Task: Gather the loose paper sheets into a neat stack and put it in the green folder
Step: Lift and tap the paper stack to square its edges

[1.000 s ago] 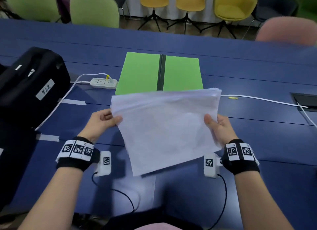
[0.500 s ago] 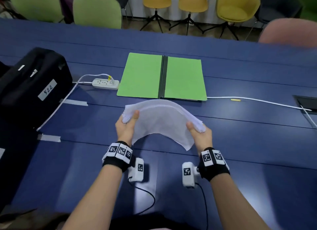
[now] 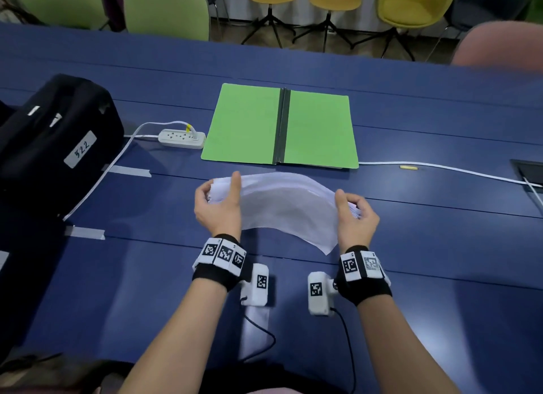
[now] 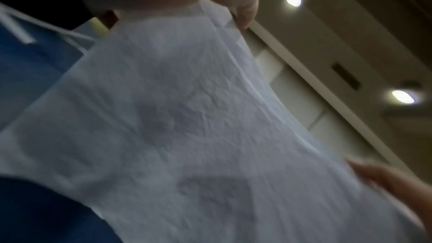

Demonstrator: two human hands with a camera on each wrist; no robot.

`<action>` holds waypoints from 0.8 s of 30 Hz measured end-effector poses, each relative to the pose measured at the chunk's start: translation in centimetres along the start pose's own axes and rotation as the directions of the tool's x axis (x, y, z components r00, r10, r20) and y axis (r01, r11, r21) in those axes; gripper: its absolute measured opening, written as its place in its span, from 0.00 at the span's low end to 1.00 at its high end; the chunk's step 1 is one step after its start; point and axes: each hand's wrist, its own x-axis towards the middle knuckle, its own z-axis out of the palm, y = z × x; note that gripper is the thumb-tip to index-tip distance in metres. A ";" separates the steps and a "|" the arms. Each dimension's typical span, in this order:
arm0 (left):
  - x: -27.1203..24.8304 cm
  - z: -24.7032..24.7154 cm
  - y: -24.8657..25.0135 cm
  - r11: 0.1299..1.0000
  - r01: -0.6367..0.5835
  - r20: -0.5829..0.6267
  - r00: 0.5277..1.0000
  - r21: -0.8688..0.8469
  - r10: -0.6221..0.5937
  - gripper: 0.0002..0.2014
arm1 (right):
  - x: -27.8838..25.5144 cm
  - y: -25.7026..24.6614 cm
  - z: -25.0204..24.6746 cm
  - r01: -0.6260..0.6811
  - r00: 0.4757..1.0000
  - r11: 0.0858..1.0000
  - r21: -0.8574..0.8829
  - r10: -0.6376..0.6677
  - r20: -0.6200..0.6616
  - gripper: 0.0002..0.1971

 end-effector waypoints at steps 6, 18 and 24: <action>1.2 0.1 0.0 0.995 -0.024 0.028 0.999 -0.096 0.026 0.15 | 0.6 0.0 -0.3 -0.004 0.999 0.999 0.054 0.002 0.036 0.03; 0.7 -0.6 -1.0 0.963 -0.269 0.327 0.910 0.001 0.254 0.05 | 0.5 0.9 -0.6 -0.178 0.973 0.981 0.073 0.164 0.164 0.04; 2.0 -0.6 -0.6 0.982 -0.189 0.238 0.953 -0.018 0.188 0.17 | 0.4 1.4 -0.7 -0.245 0.964 0.964 0.100 0.231 0.129 0.11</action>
